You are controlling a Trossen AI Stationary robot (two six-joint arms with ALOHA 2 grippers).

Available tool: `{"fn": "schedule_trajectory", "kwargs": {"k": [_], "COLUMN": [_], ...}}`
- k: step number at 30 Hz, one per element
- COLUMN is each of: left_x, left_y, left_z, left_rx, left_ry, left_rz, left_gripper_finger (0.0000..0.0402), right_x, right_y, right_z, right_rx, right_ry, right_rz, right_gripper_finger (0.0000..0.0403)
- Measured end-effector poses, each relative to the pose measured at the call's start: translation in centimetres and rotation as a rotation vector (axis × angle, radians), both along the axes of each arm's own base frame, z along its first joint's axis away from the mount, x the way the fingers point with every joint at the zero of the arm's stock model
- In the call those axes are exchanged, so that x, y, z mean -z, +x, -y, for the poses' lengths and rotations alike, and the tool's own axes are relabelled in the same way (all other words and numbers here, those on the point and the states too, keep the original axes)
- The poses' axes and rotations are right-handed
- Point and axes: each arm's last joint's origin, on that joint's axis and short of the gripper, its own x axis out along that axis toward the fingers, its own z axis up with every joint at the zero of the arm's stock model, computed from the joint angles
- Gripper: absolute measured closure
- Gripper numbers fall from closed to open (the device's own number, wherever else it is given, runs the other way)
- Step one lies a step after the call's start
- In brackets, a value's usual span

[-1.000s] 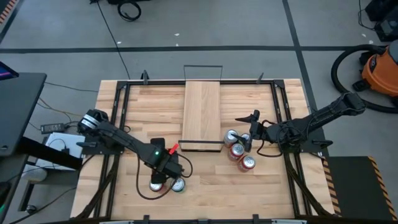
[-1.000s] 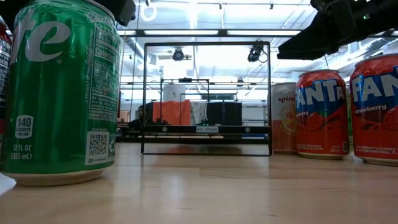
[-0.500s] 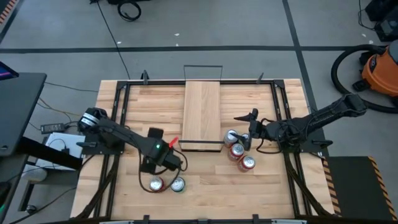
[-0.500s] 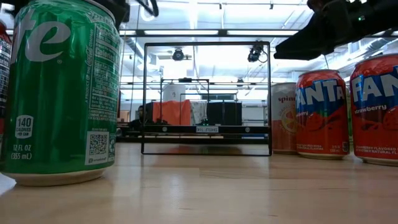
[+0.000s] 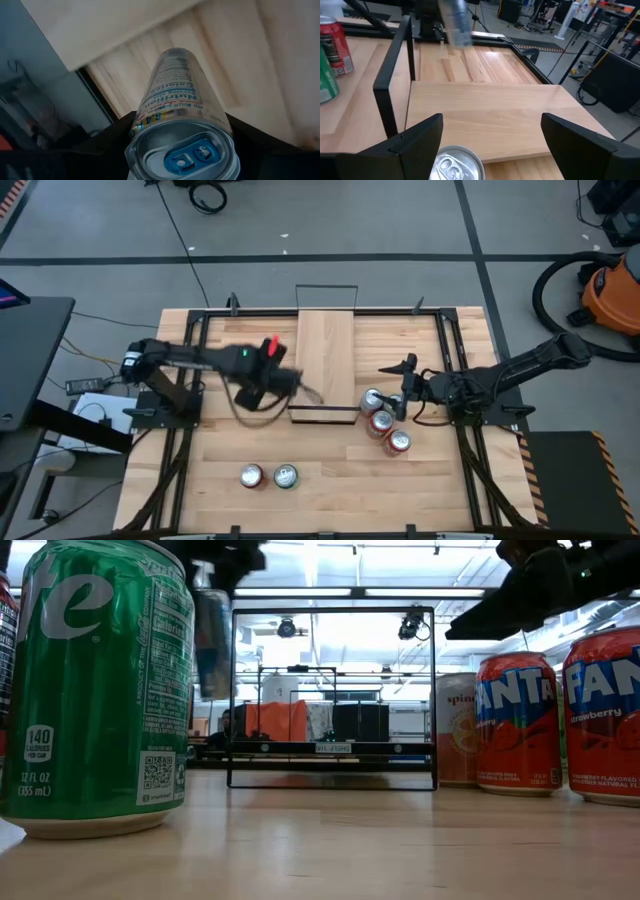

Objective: Place canned beverage on shelf
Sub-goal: Put the blue soda can on the shelf

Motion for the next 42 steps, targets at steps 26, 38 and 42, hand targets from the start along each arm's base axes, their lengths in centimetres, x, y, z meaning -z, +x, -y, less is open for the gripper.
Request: {"fn": "schedule_trajectory", "kwargs": {"k": [26, 38, 42], "left_x": [3.5, 3.6, 3.7], "left_y": [6.1, 6.0, 6.0], "left_z": [-2.0, -0.4, -0.4], "left_rx": [0.519, 0.467, 0.469], "left_ry": [-0.158, -0.210, -0.210], "left_rz": [0.013, 0.040, 0.039], "left_gripper_finger": [0.0156, 0.0143, 0.0136], "right_x": [-0.3, -0.3, -0.3], "right_y": [-1.3, -1.1, -1.0], "right_z": [2.6, 2.4, 2.4], "right_rx": [0.091, 0.064, 0.060], "right_ry": [0.151, 0.183, 0.184], "right_rz": [0.009, 0.013, 0.016], "right_gripper_finger": [0.0055, 0.0055, 0.0055]}}
